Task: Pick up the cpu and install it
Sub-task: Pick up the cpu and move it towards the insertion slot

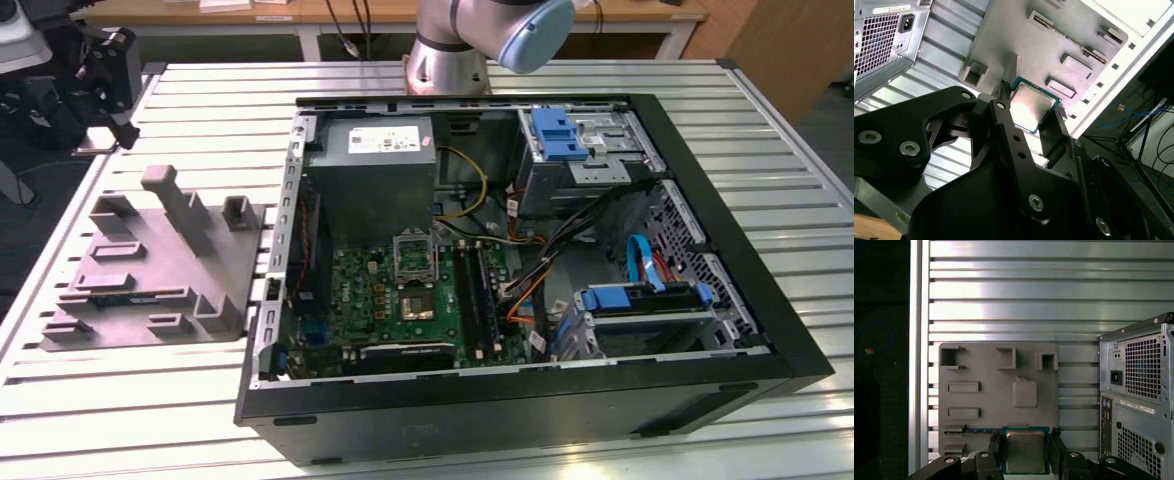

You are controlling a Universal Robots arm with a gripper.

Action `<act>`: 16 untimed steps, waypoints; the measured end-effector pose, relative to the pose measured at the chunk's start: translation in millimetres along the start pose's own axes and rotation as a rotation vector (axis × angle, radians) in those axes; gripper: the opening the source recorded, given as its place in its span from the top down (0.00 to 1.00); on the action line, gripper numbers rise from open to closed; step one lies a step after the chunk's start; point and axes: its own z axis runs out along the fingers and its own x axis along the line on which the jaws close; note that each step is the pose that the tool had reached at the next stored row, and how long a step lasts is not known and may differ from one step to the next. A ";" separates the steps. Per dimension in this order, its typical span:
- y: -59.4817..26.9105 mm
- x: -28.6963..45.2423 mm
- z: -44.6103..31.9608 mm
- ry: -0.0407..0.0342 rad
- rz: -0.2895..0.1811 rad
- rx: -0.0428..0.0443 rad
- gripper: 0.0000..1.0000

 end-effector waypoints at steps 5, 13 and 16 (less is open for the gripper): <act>0.0 -1.5 0.0 0.0001 0.000 0.0000 0.53; 0.1 -4.0 0.0 0.0001 0.000 0.0000 0.53; 0.1 -5.2 0.0 0.0000 0.000 0.0000 0.53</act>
